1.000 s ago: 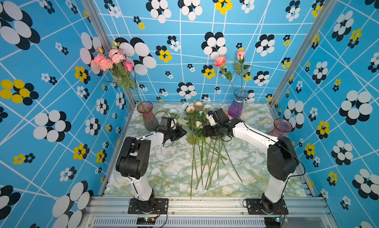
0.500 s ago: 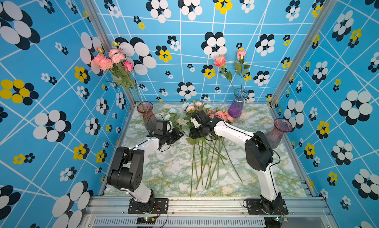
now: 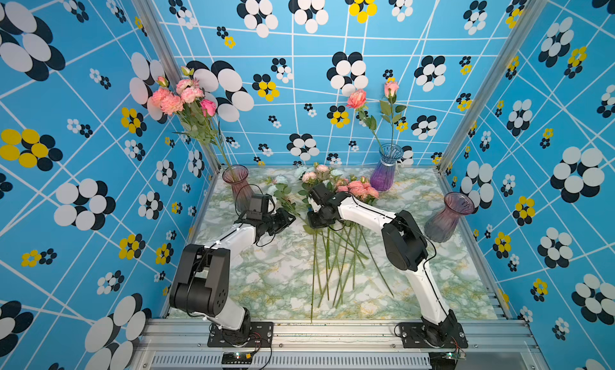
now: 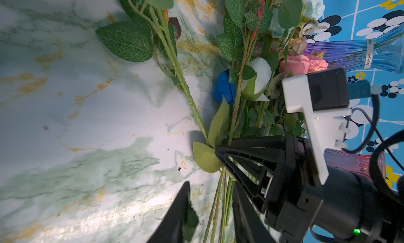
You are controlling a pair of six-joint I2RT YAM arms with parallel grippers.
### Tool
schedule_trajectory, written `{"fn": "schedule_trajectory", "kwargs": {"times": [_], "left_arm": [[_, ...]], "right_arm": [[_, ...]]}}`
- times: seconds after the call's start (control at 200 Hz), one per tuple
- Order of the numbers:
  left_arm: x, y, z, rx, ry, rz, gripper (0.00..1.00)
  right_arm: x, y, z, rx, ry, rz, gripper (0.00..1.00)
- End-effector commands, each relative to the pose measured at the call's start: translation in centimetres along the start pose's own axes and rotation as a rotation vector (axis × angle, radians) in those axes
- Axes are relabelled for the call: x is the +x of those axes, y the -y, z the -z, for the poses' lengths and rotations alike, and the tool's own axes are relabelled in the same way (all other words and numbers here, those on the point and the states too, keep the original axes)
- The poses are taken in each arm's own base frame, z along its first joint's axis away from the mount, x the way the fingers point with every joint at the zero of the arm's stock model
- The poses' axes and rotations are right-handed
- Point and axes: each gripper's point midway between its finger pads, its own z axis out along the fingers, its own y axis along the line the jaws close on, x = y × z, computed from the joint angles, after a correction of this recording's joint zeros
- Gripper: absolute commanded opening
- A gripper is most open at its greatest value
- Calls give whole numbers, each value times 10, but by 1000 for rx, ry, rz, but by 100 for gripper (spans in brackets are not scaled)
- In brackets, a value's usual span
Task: Place the pink flowers into the vase
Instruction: Pick up the flower at the center of the board.
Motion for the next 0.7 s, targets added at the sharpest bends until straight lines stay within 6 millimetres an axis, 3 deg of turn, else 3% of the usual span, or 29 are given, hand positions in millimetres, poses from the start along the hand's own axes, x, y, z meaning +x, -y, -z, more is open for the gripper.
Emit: {"fn": "schedule_trajectory", "kwargs": {"times": [0.0, 0.17, 0.42, 0.44, 0.575, 0.695], "left_arm": [[4, -3, 5, -4, -2, -15, 35], [3, 0, 7, 5, 5, -23, 35], [3, 9, 9, 15, 17, -57, 35], [3, 10, 9, 15, 17, -61, 35], [5, 20, 8, 26, 20, -95, 35], [7, 35, 9, 31, 25, -153, 35]], "right_arm": [[-4, 3, 3, 19, -1, -15, 10], [-18, -5, 33, 16, 42, 5, 1], [-53, -20, 108, -11, 147, 56, 0], [-60, -25, 129, -28, 184, 62, 0], [-80, -30, 178, -64, 270, 84, 0], [-104, -19, 235, -58, 394, 98, 0]]}}
